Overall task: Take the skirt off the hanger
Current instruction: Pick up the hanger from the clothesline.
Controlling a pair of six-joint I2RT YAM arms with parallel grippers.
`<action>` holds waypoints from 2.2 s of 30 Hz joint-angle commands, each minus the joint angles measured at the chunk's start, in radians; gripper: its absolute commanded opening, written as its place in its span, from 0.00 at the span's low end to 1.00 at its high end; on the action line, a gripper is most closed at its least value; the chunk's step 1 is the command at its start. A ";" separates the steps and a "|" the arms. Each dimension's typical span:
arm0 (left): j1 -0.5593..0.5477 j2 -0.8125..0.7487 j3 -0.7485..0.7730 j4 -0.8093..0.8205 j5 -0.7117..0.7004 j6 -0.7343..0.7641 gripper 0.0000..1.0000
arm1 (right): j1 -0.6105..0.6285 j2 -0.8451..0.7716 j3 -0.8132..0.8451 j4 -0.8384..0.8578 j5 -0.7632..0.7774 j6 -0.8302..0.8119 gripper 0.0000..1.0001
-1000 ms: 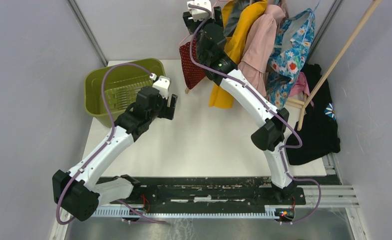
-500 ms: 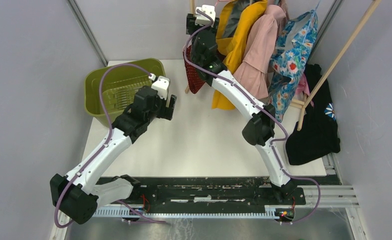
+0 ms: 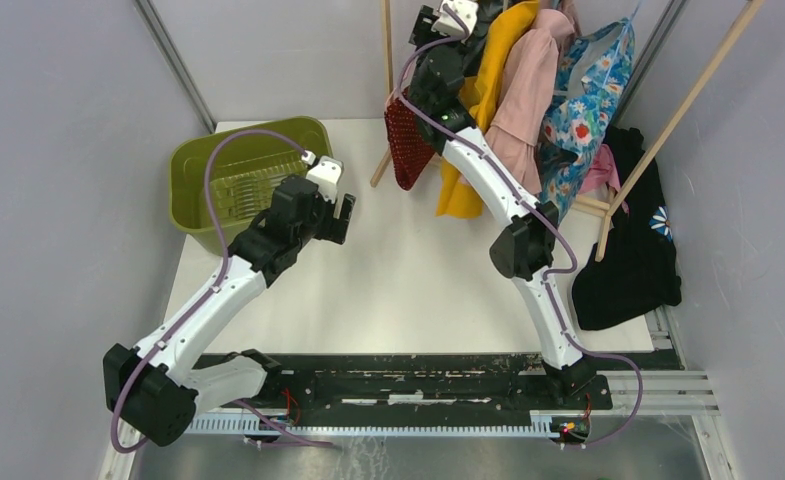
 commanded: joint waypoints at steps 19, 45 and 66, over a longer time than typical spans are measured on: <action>0.002 0.000 -0.010 0.063 -0.034 0.047 0.89 | -0.017 -0.088 -0.017 -0.189 -0.114 -0.155 0.01; -0.013 0.010 0.003 0.064 -0.034 0.040 0.88 | 0.051 -0.136 -0.104 -0.102 -0.110 -0.700 0.11; -0.014 -0.052 -0.024 0.058 -0.045 0.051 0.89 | -0.007 -0.313 -0.103 -0.588 -0.027 0.136 0.71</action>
